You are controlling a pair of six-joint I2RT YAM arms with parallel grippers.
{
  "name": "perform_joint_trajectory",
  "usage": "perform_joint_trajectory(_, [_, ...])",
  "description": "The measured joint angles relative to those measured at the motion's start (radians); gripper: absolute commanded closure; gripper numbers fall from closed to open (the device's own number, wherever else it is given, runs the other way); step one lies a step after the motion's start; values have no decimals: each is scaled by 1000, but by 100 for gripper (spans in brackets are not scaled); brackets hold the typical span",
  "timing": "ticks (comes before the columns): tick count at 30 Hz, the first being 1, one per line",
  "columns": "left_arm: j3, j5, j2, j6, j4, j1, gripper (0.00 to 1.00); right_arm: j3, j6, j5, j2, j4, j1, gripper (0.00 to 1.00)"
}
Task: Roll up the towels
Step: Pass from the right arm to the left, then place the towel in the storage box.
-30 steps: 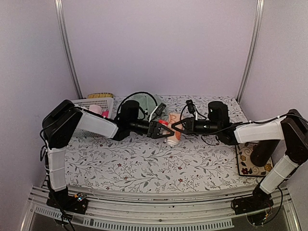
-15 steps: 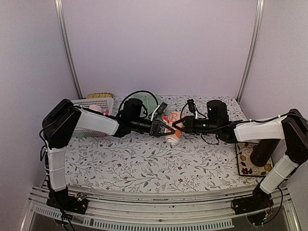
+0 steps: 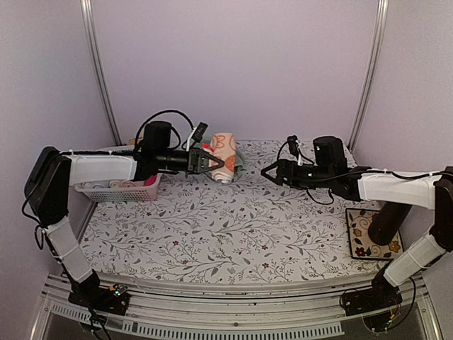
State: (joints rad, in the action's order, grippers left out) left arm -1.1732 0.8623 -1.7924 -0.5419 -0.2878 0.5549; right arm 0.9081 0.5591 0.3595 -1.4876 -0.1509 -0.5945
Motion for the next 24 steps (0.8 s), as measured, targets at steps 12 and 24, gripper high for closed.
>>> perform_joint_trajectory(12, [-88,-283,92,84,505,-268,100,-5,-59,-77,44,134,7,9])
perform_joint_trajectory(24, [-332,-566,91,198,950,-363,100,-78,-90,-66,111,160,7,8])
